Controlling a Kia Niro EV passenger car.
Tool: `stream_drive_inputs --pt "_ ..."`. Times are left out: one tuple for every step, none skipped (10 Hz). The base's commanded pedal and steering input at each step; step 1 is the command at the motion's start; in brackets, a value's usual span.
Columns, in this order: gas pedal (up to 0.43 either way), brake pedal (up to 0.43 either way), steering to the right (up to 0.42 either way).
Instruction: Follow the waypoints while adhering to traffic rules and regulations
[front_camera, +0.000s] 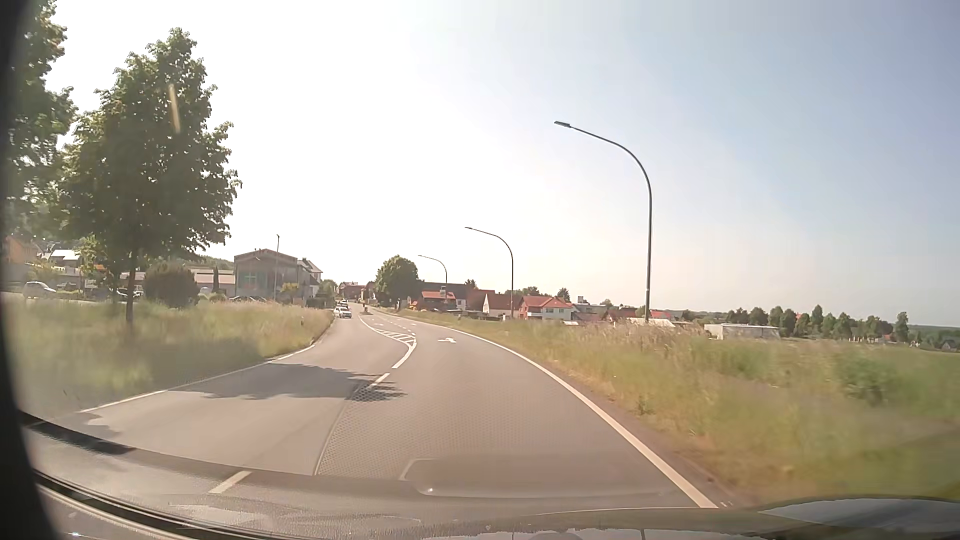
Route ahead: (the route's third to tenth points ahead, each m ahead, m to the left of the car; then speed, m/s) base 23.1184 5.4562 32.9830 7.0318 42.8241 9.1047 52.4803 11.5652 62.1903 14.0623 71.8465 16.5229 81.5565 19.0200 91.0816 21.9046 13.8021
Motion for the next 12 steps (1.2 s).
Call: stream_drive_inputs --pt "0.130 0.000 -0.021" --pt "0.130 0.000 -0.023" --pt "0.130 0.000 -0.025" --pt "0.130 0.000 -0.025" --pt "0.130 0.000 -0.025" --pt "0.130 0.000 -0.025" --pt "0.130 0.000 -0.025" --pt "0.130 0.000 -0.025" --pt "0.130 0.000 -0.025" --pt "0.130 0.000 -0.025" --pt "0.130 0.000 -0.025" --pt "0.130 0.000 -0.026"
